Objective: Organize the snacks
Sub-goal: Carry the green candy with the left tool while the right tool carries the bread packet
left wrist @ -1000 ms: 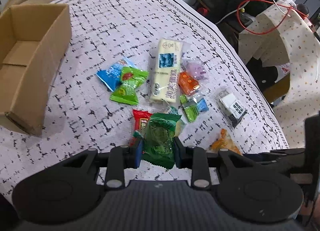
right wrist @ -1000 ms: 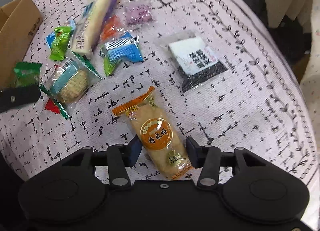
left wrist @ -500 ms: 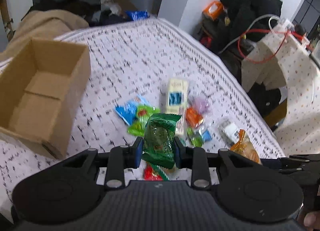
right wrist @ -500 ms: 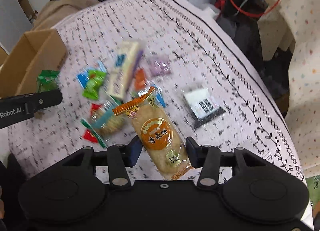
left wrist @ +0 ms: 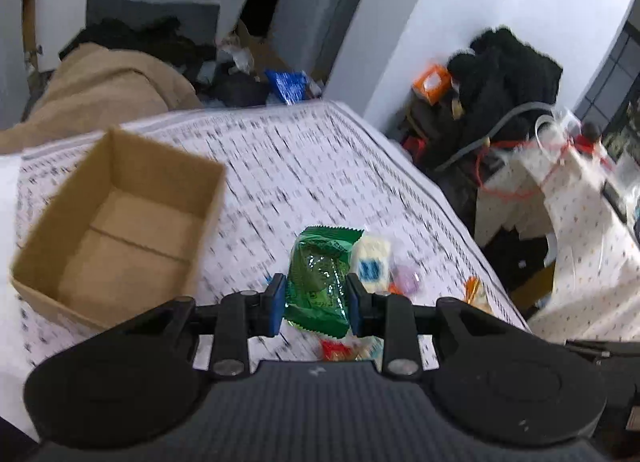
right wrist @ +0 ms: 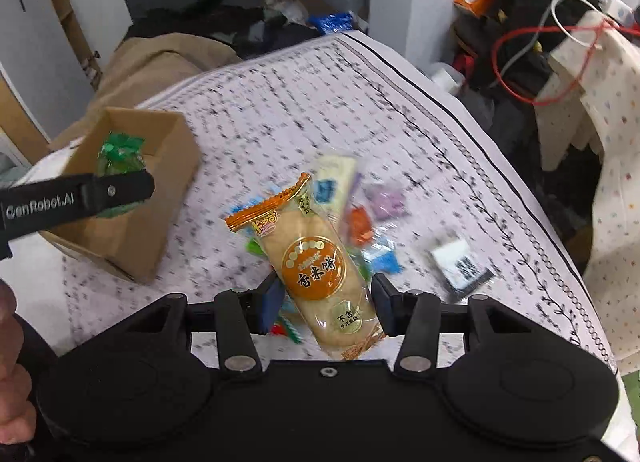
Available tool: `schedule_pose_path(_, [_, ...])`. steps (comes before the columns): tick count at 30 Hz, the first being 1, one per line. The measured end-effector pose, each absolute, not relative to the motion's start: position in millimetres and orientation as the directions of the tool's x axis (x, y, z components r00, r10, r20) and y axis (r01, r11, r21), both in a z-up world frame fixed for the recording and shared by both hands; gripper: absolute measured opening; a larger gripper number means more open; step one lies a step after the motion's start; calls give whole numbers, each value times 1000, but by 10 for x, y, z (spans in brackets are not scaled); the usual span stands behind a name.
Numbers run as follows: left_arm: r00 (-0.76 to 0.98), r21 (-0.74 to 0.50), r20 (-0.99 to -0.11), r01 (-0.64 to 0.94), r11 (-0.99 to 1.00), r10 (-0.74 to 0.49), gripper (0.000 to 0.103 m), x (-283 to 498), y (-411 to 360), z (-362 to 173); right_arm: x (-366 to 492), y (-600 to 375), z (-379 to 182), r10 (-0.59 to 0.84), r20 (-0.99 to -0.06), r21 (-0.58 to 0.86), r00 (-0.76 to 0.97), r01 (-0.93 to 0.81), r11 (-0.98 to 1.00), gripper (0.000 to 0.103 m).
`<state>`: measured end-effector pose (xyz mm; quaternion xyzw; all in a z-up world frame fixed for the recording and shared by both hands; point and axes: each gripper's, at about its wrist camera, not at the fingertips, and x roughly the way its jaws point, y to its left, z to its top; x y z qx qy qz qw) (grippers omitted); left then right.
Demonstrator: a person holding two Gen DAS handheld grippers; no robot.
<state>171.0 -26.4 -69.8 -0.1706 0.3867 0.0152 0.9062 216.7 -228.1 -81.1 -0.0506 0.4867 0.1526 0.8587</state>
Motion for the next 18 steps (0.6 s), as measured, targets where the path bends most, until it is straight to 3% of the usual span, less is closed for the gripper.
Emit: schedule_pose_path(18, [778,-447,-623,-263,855,-86,31,1763,668,-465,2205,-1442,-561,291,-802,95,522,-370,924,47])
